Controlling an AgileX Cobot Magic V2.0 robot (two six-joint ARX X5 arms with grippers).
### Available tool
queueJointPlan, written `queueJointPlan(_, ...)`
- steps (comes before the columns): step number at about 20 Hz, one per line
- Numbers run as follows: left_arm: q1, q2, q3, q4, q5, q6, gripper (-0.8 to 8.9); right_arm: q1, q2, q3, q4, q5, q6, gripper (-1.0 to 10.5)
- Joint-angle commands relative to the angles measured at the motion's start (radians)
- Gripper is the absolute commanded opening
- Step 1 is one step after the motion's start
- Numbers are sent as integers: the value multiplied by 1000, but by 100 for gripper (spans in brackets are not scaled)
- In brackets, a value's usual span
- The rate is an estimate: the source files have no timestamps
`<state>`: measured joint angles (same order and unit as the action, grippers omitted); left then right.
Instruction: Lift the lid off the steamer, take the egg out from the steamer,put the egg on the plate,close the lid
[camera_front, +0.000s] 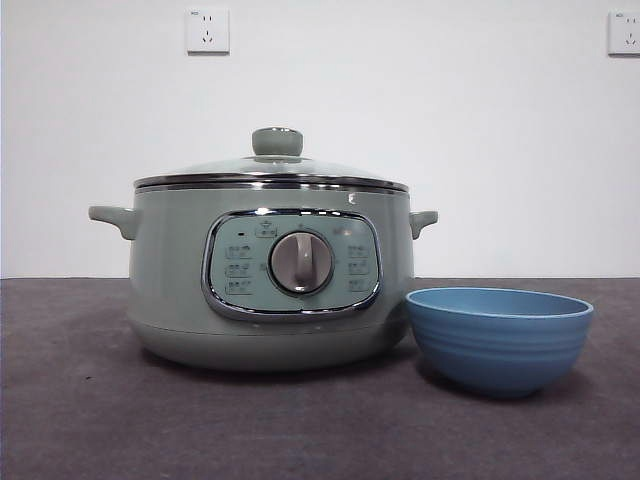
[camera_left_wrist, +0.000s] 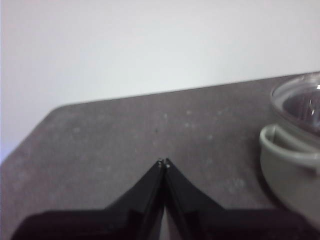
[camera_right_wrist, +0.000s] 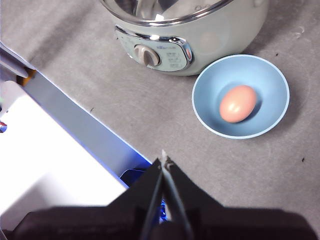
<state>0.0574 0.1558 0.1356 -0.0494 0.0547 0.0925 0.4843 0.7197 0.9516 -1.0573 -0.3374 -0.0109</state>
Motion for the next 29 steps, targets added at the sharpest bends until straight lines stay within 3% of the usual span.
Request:
queueJointPlan(1,8,-45,-60,3,-1,-26,-3,1,-2,3,2,3,6,0)
queueJointPlan(8,12,-154,-132,-140,-3,-100,-3,1,-2,3,2,3,6,0)
queueJointPlan(12,16,-154,-132,-129,0,-175,-3,1,-2,3,2,3,6,0)
queueJointPlan(26,16,-154,-132,-129,-1,-175,-3,1,-2,3,2,3,5,0)
queueJointPlan(29,16,-154,-132,-129,-1,-175,-3,-66,-43,2,92,29,-53,0)
